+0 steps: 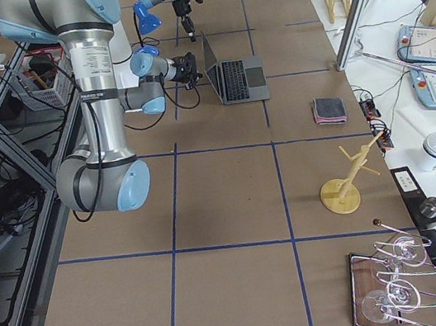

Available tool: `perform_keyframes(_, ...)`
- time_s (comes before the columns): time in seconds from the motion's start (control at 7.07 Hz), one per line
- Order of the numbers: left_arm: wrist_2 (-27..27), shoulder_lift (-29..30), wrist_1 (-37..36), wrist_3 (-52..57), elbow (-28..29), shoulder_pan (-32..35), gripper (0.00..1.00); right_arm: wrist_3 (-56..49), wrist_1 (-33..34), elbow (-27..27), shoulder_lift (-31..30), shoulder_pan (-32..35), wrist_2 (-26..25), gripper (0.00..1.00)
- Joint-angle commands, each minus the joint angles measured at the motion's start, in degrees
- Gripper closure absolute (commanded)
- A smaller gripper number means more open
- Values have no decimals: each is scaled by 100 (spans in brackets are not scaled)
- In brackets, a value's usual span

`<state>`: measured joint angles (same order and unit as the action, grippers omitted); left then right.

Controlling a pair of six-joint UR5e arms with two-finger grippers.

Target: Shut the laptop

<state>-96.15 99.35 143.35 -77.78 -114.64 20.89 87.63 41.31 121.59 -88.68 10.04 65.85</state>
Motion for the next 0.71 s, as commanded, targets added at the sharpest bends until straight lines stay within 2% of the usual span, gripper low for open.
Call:
perform_keyframes(0.0,-9,6,-9,0,12,125,100,0,0,-4,17,7,15,100)
perform_keyframes(0.57,-9,110,-157,0,38,345,100,-9,53,-56,26,121,42,100)
